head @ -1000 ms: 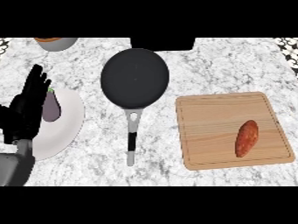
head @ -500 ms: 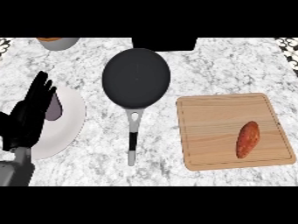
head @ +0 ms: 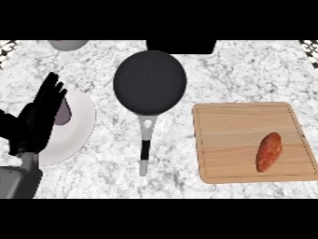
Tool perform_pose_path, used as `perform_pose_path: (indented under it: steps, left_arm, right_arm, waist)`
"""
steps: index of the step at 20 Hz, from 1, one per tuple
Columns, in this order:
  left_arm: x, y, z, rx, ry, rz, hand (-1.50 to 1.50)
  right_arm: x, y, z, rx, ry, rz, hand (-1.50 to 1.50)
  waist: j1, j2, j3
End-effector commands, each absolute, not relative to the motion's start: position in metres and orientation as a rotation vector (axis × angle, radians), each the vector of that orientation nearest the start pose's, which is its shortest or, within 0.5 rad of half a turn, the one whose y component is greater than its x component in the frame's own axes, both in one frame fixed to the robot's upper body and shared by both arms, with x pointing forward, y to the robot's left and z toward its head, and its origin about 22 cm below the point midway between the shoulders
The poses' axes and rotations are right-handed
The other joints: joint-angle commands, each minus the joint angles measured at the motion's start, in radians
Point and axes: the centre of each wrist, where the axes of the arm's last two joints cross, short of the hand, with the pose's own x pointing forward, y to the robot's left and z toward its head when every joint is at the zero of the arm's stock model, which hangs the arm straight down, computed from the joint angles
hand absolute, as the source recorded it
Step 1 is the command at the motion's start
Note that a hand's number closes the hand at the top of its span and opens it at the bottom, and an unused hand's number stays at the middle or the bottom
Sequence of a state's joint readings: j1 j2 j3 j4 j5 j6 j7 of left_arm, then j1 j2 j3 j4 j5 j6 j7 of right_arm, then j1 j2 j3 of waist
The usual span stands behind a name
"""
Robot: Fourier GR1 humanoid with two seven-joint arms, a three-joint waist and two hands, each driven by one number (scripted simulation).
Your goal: Pick the sweet potato from the cutting board and place it in the pan
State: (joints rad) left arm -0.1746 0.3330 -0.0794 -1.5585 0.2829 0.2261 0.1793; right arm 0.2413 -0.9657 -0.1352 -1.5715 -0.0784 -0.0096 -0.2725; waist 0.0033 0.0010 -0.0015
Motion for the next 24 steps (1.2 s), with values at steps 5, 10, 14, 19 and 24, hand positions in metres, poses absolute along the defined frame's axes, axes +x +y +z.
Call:
perform_pose_path:
  steps: [5,10,14,19,24]
  left_arm:
    - [0.280,0.253,0.062,0.069,-1.532,0.027,0.00]
    - [0.290,0.270,0.065,0.078,-1.525,0.014,0.00]
    - [0.280,0.261,0.062,0.096,-1.514,0.048,0.00]
    - [0.279,0.269,0.060,0.092,-1.513,0.037,0.00]
    - [0.277,0.275,0.055,0.098,-1.511,0.042,0.00]
  right_arm:
    - [0.228,-0.422,0.132,-0.735,-1.233,0.992,-1.50]
    - [0.230,-0.386,0.122,-0.621,-0.988,1.170,-1.50]
    - [0.242,-0.365,0.126,-0.584,-0.974,1.201,-1.50]
    - [0.228,-0.344,0.124,-0.656,-0.900,1.334,-1.50]
    - [0.226,-0.323,0.133,-0.791,-0.880,1.340,-1.50]
  waist:
    - [0.026,0.004,0.001]
    - [0.023,0.004,0.000]
    - [0.006,-0.001,0.001]
    - [-0.001,-0.002,0.001]
    - [-0.004,-0.002,0.001]
